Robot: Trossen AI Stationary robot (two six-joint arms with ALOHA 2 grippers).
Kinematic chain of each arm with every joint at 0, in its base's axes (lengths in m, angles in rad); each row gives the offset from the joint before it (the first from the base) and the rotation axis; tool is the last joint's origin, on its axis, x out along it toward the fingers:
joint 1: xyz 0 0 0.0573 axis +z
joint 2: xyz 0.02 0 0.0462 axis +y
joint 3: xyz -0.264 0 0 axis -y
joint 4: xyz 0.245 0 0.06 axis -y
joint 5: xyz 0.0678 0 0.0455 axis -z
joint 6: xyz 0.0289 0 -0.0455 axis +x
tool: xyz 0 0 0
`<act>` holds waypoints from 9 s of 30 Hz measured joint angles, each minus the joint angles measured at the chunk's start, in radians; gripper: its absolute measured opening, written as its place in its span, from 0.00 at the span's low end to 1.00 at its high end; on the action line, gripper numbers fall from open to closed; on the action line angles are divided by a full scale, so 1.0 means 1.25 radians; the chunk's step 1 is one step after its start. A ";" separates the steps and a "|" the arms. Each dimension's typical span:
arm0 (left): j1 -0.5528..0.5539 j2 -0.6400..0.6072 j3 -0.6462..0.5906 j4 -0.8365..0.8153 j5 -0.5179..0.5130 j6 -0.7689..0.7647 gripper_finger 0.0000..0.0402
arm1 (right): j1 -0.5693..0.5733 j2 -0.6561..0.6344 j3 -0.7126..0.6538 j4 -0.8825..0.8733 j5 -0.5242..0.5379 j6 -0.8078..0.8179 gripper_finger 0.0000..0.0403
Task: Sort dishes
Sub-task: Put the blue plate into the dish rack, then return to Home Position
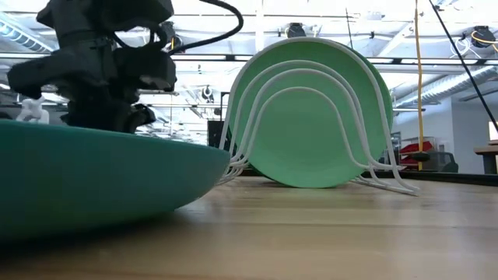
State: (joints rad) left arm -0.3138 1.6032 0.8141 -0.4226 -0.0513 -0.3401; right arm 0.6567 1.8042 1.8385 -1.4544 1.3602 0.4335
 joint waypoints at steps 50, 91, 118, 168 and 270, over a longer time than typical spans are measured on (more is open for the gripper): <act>-0.027 -0.149 0.451 0.095 -0.917 0.510 0.00 | 0.000 0.000 0.000 0.008 0.006 -0.003 0.46; -0.031 0.137 0.450 0.157 -0.887 0.363 0.38 | -0.001 0.000 0.000 0.006 0.008 -0.003 0.46; -0.011 0.071 0.451 0.273 -0.746 0.360 0.45 | -0.002 0.000 0.000 0.010 0.018 -0.003 0.46; -0.335 -0.235 0.399 -0.040 -0.696 0.318 0.01 | -0.042 0.007 -0.007 0.496 -0.632 -0.467 0.10; 0.284 -1.246 -0.647 0.353 0.040 0.236 0.00 | -0.057 -1.431 -1.459 1.224 -0.734 -0.378 0.02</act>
State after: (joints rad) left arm 0.0418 0.0452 0.0055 0.0181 -0.0017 -0.0448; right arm 0.5858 0.0151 0.0147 0.0757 0.4427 -0.0383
